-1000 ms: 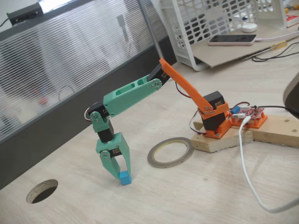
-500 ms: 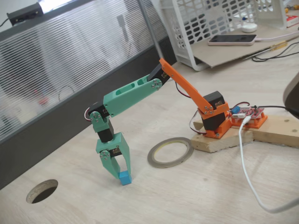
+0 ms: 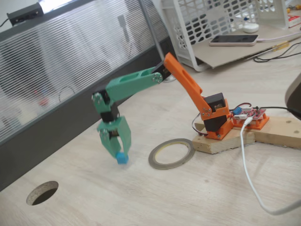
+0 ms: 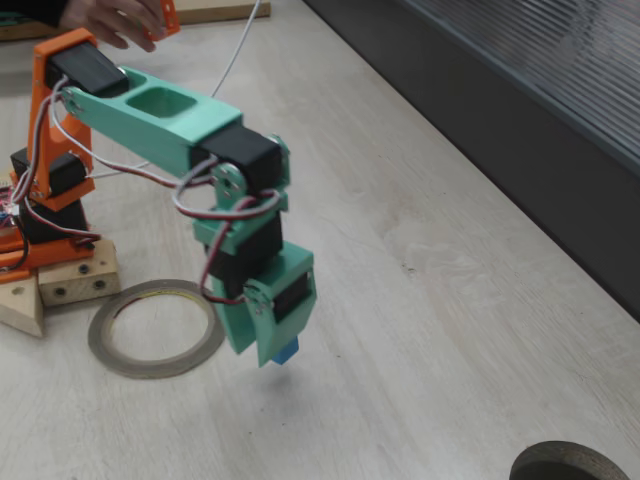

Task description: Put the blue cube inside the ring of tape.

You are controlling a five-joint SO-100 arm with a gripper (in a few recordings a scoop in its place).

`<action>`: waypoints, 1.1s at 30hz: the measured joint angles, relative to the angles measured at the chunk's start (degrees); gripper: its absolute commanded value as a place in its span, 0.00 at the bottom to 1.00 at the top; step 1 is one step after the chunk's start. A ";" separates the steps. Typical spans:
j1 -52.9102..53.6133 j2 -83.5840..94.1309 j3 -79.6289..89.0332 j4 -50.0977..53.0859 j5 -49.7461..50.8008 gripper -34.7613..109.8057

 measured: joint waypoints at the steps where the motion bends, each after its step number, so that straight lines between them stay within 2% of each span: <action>1: 1.49 1.23 0.00 0.00 -0.18 0.33; 10: 9.58 3.69 0.26 0.09 -0.44 0.33; 18: 10.02 5.01 1.85 0.09 0.00 0.33; 33: 9.84 22.41 26.19 0.09 0.00 0.33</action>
